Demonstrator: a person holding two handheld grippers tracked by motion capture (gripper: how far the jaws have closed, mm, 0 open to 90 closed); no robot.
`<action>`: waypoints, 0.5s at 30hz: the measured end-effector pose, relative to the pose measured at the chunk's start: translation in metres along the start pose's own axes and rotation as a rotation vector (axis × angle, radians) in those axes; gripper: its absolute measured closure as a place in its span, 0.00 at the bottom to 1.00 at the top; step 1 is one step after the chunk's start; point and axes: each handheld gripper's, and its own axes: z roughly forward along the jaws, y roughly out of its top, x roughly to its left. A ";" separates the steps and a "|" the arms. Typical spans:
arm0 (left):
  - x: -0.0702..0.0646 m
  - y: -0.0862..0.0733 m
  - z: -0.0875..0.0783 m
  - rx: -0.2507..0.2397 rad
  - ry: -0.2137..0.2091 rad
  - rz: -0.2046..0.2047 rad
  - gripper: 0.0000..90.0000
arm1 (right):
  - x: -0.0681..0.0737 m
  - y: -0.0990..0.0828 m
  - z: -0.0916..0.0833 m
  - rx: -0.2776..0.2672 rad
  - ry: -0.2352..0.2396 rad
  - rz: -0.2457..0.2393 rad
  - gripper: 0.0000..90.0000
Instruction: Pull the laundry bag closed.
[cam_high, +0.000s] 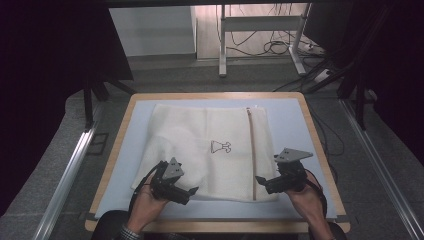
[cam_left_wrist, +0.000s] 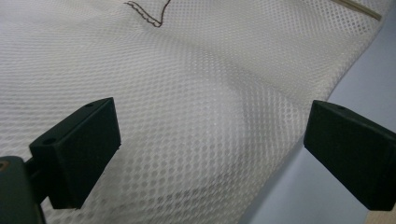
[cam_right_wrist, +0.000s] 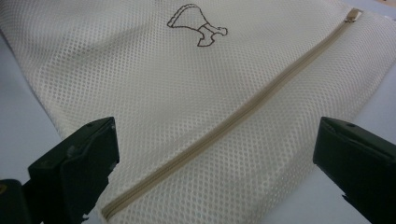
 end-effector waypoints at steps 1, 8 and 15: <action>0.001 -0.001 -0.001 -0.002 0.006 -0.002 0.04 | 0.001 -0.001 -0.002 0.000 -0.004 -0.003 0.00; 0.007 -0.007 -0.011 -0.021 0.024 -0.027 0.04 | 0.004 -0.010 -0.014 -0.008 -0.021 -0.005 0.00; 0.006 -0.013 -0.019 -0.019 0.048 -0.027 0.03 | 0.005 -0.020 -0.028 -0.011 -0.047 0.000 0.00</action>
